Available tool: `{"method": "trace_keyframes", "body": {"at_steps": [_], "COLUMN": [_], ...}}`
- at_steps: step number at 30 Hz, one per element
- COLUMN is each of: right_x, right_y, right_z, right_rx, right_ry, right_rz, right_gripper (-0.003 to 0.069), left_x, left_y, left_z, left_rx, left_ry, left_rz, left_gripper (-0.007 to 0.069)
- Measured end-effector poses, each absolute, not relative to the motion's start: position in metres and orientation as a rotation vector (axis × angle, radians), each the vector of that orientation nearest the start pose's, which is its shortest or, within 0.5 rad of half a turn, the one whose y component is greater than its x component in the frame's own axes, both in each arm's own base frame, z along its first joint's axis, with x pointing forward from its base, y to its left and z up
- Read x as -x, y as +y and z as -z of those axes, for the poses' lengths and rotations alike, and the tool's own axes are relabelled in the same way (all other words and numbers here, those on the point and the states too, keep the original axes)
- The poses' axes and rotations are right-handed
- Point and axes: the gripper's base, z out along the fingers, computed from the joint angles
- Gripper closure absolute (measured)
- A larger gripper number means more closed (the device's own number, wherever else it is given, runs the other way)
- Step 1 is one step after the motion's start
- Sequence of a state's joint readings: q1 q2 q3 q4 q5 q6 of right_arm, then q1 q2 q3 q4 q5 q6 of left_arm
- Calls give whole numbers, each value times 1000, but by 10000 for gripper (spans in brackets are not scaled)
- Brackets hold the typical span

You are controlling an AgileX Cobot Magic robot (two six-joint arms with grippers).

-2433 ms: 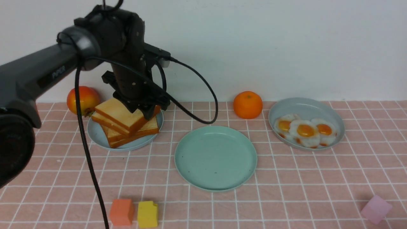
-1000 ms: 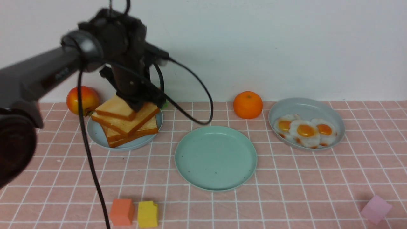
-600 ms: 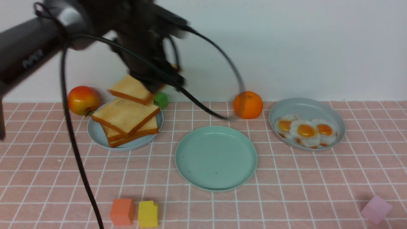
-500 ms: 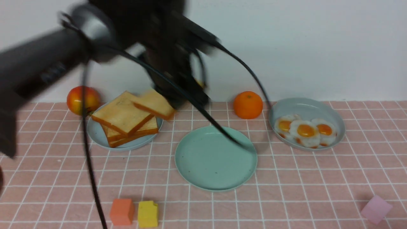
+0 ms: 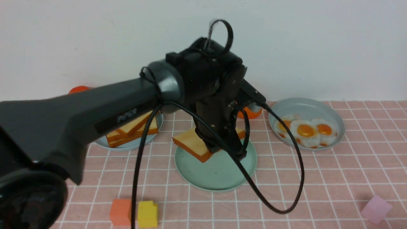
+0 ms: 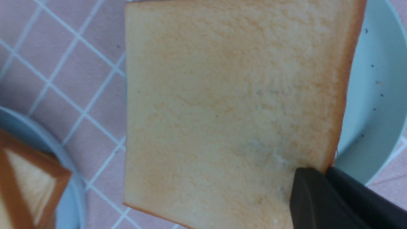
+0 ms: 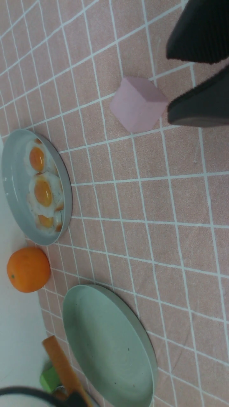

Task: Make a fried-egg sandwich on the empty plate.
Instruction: Use the left arm to put a slice of bread into the empty plate in the middle, then use the right arm to grab a fried egg

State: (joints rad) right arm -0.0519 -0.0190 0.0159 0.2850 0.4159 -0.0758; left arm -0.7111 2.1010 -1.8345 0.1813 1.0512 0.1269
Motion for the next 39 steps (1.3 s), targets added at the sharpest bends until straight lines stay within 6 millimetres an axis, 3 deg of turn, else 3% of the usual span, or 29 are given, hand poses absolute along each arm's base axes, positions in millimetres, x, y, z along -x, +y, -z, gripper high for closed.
{"method": "trace_keyframes", "body": {"at_steps": [6,16,22,24,27,29,30,31,32,34,36,39], "right_x": [-51,-51,-51,-51,-51,-51,-51,-51,-51,-51,-51,-51], "right_y": [8,8,8,8,8,8,8,8,8,8,8,8], "right_z": [-173,-173,-173,-173,-173,-173,-173,-173,-173,-173,-173,-173], "right_rx": [-146,-146,-146,-146,-146,-146,-146,-146,-146,-146,-146,-146], "right_ry": [1879,1879,1879,1879,1879,1879,1879,1879,1879,1879,1879,1879], "right_rz": [-199,-199,-199,-199,-199,-199,-199,-199,-199,-199,-199,-199], "right_gripper": [417,417,417,417,417,417,417,417,417,417,417,417], "left_x": [-360,-365,-364,-364,-361,-356,-350,-349,-337,-317,-290,-246], "left_y": [-296,-299,-299,-298,-295,-293,-289,-288,-280,-268,-249,-215], "left_z": [-217,-204,-201,-207,-228,-249,-270,-274,-307,-349,-393,-437], "left_rx": [-1203,-1213,-1215,-1202,-1114,-1032,-978,-974,-923,-884,-842,-786], "left_ry": [2508,2506,2519,2534,2551,2554,2537,2529,2496,2435,2356,2237], "left_rz": [-41,-53,-59,-63,-40,-5,20,25,61,117,208,325], "left_gripper": [634,592,410,296,214,198,208,211,267,375,536,638]}}
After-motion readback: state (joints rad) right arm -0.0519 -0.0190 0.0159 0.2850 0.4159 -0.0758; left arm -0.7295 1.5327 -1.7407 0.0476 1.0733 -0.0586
